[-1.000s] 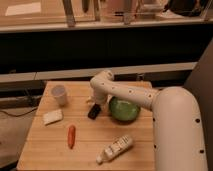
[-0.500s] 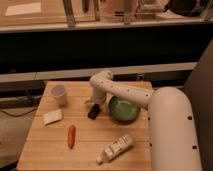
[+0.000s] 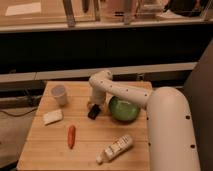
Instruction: Place the eraser in the ceramic cup
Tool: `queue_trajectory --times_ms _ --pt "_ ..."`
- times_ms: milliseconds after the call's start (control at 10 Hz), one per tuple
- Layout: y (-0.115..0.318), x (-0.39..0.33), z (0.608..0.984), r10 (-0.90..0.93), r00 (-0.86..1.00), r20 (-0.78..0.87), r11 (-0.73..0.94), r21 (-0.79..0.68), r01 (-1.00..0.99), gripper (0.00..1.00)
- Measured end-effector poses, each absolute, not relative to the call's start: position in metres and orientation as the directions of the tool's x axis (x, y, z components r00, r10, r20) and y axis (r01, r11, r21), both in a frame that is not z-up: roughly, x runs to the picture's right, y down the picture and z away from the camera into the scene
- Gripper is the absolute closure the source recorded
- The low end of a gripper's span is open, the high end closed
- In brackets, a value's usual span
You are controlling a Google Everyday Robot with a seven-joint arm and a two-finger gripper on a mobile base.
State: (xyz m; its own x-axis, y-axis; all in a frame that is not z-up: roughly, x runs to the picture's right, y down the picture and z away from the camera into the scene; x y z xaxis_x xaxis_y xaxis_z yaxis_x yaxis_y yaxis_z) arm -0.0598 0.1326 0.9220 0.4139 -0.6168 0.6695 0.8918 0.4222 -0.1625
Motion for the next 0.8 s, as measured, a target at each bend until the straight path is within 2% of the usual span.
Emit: queue_trajectory --times_ms 400,800 --pt "0.129 -0.057 0.918 -0.616 0.415 0.669 0.422 -0.164 0.892 0.98" --pt "0.126 -0.076 0.908 -0.620 0.401 0.675 0.407 -0.160 0.899 1.00"
